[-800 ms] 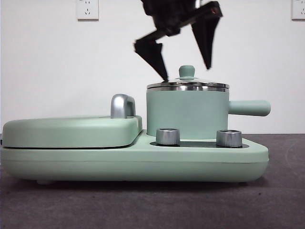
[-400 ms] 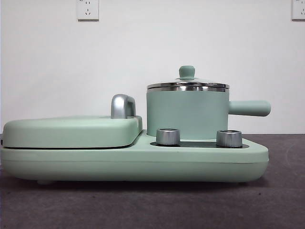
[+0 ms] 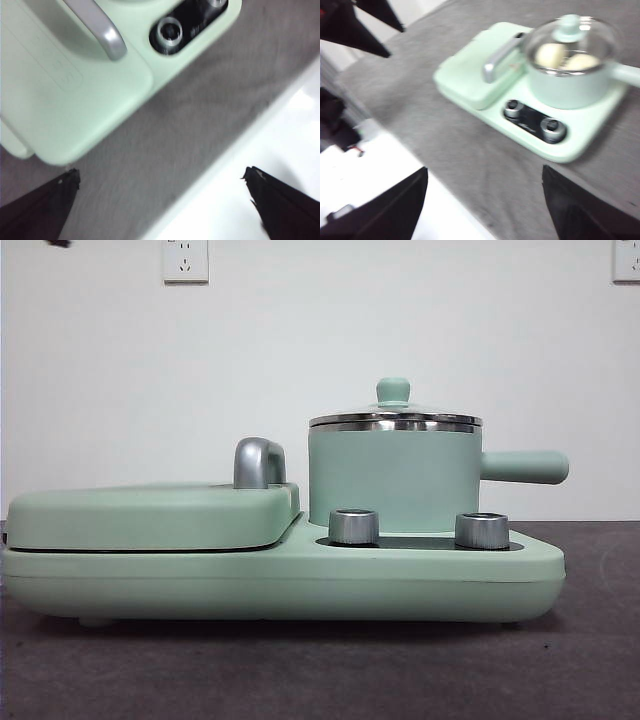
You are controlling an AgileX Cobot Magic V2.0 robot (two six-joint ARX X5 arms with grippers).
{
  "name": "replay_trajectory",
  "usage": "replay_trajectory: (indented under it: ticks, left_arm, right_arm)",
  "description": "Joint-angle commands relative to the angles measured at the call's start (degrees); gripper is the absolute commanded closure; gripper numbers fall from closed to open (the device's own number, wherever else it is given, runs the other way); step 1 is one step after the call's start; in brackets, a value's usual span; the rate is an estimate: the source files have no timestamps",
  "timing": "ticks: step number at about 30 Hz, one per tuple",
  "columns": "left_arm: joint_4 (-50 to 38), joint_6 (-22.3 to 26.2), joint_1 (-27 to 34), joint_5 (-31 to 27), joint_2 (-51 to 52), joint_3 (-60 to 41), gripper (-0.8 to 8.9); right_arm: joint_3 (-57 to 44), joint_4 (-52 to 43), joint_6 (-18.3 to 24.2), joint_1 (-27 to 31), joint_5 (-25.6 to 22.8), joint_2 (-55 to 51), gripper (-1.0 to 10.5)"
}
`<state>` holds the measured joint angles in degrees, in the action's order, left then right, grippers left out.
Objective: Put the buns in a small steamer
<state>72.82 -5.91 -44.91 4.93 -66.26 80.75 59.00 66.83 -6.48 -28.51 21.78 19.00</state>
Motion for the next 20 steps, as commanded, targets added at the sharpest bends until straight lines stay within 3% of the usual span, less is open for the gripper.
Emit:
replay_trajectory:
  ticks: [1,4,12,14,16,17,18,20]
  left_arm:
    - [-6.6,-4.0,-0.4,0.0,9.1,-7.5,2.53]
    - [-10.6,-5.3,-0.4,-0.1,18.4,-14.4,2.54]
    - [-15.8,-9.3,-0.4,-6.8,36.9,-26.7,2.83]
    - [-15.5,-10.3,-0.4,-7.8,38.8,-27.3,4.29]
    - [-15.3,-10.2,-0.4,-8.3,39.9,-27.3,7.4]
    - [-15.4,-10.0,-0.4,-8.4,40.2,-27.3,8.21]
    - [-15.6,-9.9,-0.4,-8.7,40.2,-27.3,7.89]
    - [-15.7,-10.0,-0.4,-9.0,40.1,-27.3,7.98]
  right_arm:
    - [-2.1,-4.2,1.2,-0.4,4.4,0.0,5.9]
    - [-5.4,-7.6,1.2,-0.4,7.1,0.0,5.9]
    - [-11.7,-11.3,1.2,-0.4,6.3,0.0,5.9]
    - [-11.9,-11.5,1.2,-0.4,5.3,0.0,5.9]
    - [-11.9,-11.5,1.1,-0.4,4.7,0.0,6.2]
    - [-11.9,-11.5,1.2,-0.4,4.8,0.0,7.7]
    - [-11.9,-11.5,1.8,-0.4,4.7,0.0,9.6]
    - [-11.9,-11.6,2.8,-0.4,4.7,0.0,9.3]
